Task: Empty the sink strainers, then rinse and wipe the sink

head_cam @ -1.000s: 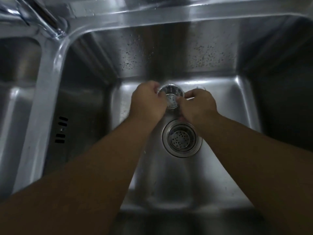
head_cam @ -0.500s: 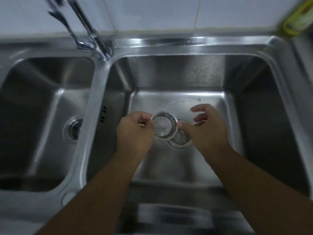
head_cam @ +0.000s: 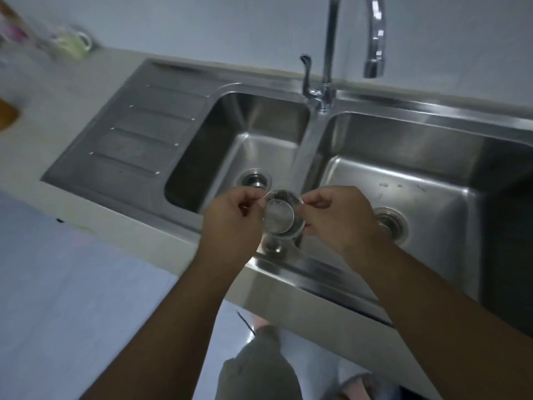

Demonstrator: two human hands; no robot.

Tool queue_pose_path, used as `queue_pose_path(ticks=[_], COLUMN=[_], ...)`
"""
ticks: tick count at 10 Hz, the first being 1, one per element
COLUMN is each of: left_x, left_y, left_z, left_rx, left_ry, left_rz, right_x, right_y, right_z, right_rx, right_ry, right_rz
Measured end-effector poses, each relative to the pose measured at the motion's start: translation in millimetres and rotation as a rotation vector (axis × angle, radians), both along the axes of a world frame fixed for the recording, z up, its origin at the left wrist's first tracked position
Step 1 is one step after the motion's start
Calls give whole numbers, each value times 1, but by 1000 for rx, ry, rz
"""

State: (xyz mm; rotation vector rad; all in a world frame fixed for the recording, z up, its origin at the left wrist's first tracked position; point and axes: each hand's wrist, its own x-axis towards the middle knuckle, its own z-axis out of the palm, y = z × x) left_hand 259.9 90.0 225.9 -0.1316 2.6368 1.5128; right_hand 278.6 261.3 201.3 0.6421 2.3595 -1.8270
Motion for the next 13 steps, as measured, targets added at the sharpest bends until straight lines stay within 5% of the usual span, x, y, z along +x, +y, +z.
queue_pose_path(ticks=[2,3,6,7,10,13], left_x=[-68,-120,-262,-274,-276,-264], left_y=[-59,-82,-81,-74,-79,-83], left_z=[-30,-63,-183,-215,-258,-241], left_rx=[-102,-150,-49,-70,10,-411], left_ry=[61,81,-227,-227,-607,-371], left_rz=[-113,58,45,-29,-63,-495], right_x=[-80,-125,-236,-244,-235,-232], right_y=[-56,-82,-114,-109,-115,-125], right_z=[-23,-53,-174,-205,-238,-215], right_rx=[57,71,170,205,158,317], right_ry=[6,-46,-199,-275,-411,-499], right_rz=[-67,-142,-351,-362,-422,-183])
